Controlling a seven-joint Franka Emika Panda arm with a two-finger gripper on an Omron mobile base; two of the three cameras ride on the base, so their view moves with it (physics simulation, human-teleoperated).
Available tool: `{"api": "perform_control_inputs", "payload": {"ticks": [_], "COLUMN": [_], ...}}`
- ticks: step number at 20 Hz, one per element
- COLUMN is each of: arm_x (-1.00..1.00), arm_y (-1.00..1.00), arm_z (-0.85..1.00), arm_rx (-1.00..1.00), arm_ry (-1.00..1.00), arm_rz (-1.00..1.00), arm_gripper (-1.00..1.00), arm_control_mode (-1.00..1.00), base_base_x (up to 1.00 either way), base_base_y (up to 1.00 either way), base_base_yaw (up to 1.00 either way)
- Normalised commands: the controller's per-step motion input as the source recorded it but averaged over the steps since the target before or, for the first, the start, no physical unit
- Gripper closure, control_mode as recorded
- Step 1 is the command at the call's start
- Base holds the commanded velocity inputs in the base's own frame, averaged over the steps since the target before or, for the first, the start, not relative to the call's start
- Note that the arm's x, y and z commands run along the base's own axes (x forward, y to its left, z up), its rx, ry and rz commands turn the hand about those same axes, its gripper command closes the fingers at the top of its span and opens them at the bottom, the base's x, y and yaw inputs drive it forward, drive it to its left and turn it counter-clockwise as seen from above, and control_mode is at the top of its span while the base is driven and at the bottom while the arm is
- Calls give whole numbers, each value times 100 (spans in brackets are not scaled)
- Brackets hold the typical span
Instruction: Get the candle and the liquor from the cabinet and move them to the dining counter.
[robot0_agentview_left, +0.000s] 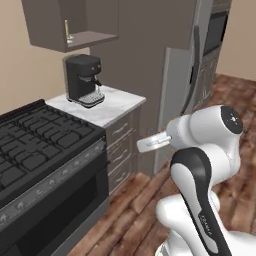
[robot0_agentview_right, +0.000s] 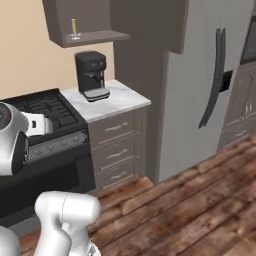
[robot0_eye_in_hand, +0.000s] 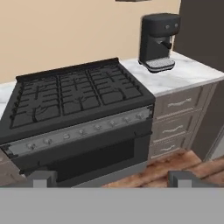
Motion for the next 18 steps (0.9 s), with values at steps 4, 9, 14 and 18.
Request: {"api": "perform_control_inputs", "payload": {"ticks": [4, 9, 14, 18], "arm_x": [0, 0, 0, 0], "arm_y": [0, 0, 0, 0], "arm_z": [0, 0, 0, 0], "arm_rx": [0, 0, 0, 0], "arm_ry": [0, 0, 0, 0], "arm_rz": [0, 0, 0, 0], "arm_gripper": [-100, -100, -100, -100], "arm_control_mode": [100, 100, 100, 100], "base_base_x": [50, 55, 69, 75], "base_base_y": [1, 0, 0, -9], "base_base_yaw": [33, 30, 26, 20]}}
